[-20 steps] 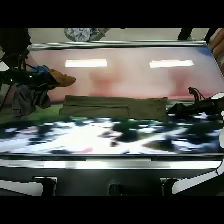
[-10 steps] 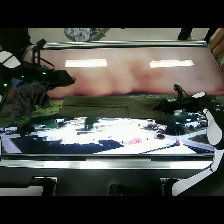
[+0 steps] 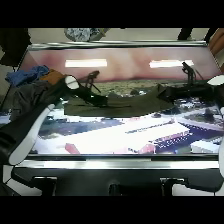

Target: Fold the shirts.

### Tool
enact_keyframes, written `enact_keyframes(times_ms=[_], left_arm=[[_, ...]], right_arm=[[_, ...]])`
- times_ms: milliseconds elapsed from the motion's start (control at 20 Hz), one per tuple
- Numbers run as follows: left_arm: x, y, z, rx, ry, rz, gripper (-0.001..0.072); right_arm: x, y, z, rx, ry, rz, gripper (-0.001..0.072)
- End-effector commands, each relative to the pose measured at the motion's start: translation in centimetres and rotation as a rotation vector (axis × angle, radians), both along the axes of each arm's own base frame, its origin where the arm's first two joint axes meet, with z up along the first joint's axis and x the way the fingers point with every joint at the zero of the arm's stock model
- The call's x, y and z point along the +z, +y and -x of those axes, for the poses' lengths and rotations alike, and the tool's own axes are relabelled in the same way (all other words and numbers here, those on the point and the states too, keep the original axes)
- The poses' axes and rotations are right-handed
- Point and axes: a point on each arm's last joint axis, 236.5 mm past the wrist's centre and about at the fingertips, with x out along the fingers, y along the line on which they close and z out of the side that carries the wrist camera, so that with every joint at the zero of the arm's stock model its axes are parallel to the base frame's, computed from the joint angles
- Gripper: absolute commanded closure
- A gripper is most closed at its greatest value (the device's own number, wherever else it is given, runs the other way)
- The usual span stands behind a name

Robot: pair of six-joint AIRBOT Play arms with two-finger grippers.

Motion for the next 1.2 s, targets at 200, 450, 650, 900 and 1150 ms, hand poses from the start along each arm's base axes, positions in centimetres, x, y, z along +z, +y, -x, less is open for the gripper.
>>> enact_keyframes(times_ms=[200,450,650,900,1150], left_arm=[[-3.5,-13.2,3.3,0.112,0.214,0.315,0.0675],[-4.9,-18.2,7.4,0.097,0.300,0.372,0.0674],[-4.1,-17.0,6.2,0.059,0.249,0.390,0.0679],[1.4,-1.9,0.8,-0.099,-0.132,-0.017,0.0679],[17.3,14.7,-4.1,0.190,-0.468,-0.099,0.0678]], right_arm=[[11.1,1.7,9.0,0.034,-0.126,0.101,0.0667],[12.3,1.4,10.5,0.014,-0.151,0.142,0.0666],[11.9,1.9,9.3,0.014,-0.141,0.092,0.0667],[10.2,8.1,6.2,0.130,-0.140,-0.030,0.0667],[4.9,19.8,0.9,0.158,-0.094,-0.214,0.0667]])
